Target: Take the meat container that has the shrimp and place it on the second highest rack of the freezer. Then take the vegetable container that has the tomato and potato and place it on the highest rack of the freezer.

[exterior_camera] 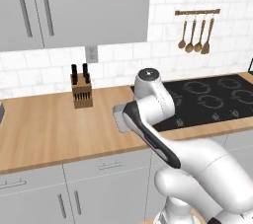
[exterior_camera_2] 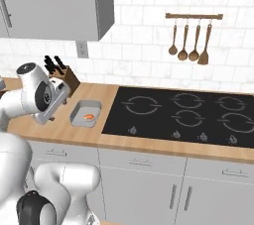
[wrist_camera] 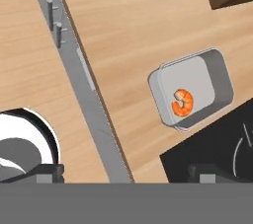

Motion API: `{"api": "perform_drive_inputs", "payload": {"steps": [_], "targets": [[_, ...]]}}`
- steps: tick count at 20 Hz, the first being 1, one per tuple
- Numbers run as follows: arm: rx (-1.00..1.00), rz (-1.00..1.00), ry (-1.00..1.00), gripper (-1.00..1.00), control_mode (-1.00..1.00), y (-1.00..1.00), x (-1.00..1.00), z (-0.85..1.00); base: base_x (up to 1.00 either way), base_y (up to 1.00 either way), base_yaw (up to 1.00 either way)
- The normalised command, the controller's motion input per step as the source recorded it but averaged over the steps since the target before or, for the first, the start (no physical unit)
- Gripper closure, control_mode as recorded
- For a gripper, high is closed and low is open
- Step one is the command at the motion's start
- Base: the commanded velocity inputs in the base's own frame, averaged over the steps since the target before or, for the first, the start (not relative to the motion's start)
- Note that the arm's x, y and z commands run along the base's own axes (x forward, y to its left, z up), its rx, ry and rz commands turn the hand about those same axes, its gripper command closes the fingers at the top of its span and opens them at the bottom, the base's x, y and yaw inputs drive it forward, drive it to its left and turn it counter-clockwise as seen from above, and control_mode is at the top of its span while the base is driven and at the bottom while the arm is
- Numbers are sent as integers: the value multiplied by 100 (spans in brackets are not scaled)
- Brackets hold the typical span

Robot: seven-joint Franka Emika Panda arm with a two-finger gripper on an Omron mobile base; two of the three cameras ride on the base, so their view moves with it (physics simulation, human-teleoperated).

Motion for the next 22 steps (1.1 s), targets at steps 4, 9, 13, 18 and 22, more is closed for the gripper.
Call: {"api": "perform_drive_inputs", "payload": {"steps": [4,9,13,18,22], "targets": [[0,0,7,-100,-100,0,41,-46,0,0,0],[0,0,7,-100,-100,0,43,-51,0,0,0],[0,4,10,-100,-100,4,38,-36,0,0,0],[-1,4,14,-100,-100,5,42,-28,0,0,0],[-4,2,9,-100,-100,6,44,-35,0,0,0]]}}
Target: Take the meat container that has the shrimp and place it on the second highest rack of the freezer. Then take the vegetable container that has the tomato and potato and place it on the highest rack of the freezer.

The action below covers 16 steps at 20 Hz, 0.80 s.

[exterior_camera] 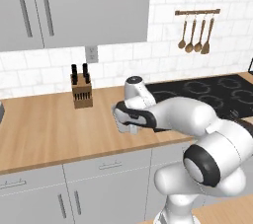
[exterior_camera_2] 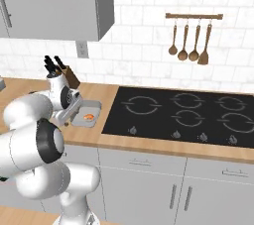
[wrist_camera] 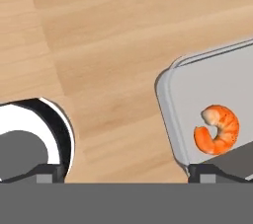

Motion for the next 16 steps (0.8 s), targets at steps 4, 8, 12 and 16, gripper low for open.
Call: {"api": "perform_drive_inputs", "payload": {"steps": [4,8,12,16], "targets": [[-3,1,5,-100,-100,8,42,-28,0,0,0],[-1,2,0,-100,-100,1,27,-27,0,0,0],[0,4,0,-100,-100,0,26,-39,0,0,0],[0,4,0,-100,-100,0,26,-37,0,0,0]]}}
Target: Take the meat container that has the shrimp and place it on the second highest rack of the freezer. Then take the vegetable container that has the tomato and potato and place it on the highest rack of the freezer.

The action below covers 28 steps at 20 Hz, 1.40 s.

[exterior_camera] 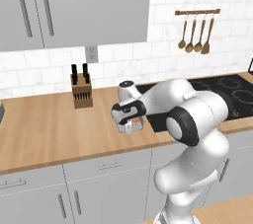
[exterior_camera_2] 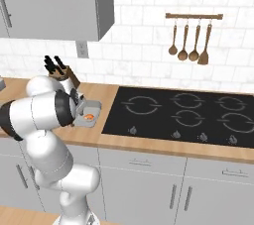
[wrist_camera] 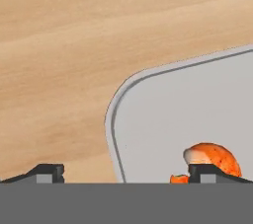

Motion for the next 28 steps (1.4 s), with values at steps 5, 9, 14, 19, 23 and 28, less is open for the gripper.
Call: {"api": "perform_drive_inputs", "payload": {"steps": [5,9,14,19,23,28], "targets": [[0,4,0,-100,-100,0,27,-27,0,0,0],[0,6,0,100,-100,0,7,-20,0,0,0],[0,2,0,100,-100,0,1,-1,0,0,0],[0,4,0,100,-100,-2,-39,45,0,0,0],[0,5,-7,100,-100,-28,-70,100,0,0,0],[8,0,-10,100,-100,-58,-93,98,0,0,0]]}}
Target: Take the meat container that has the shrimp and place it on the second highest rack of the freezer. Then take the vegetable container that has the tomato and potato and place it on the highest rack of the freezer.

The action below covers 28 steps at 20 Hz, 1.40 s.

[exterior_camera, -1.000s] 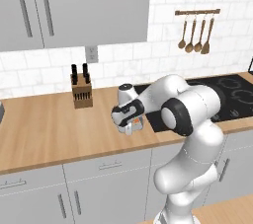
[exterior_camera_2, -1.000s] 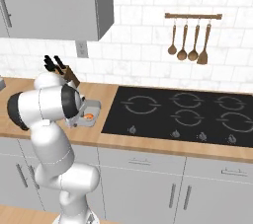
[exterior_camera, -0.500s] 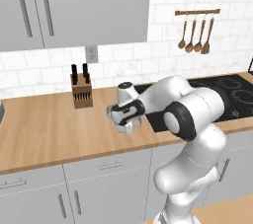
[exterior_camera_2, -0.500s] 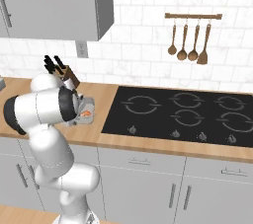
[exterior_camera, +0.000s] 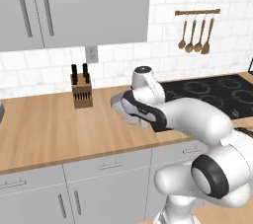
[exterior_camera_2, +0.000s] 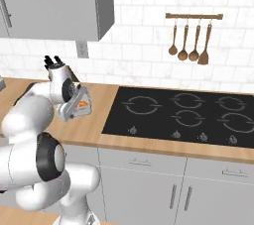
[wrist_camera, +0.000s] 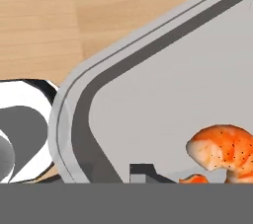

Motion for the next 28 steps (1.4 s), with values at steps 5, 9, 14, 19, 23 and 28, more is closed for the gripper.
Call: {"api": "perform_drive_inputs", "payload": {"steps": [5,9,14,19,23,28], "targets": [[23,-1,-10,100,-100,-71,-98,89,0,0,0],[24,-16,-1,100,-100,-45,-93,72,0,0,0],[12,-14,5,100,-100,-4,-67,74,0,0,0],[-3,-9,15,100,-100,0,-25,49,0,0,0],[-20,0,6,100,-100,0,-10,24,0,0,0],[-26,0,0,100,-100,0,-3,0,0,0,0]]}}
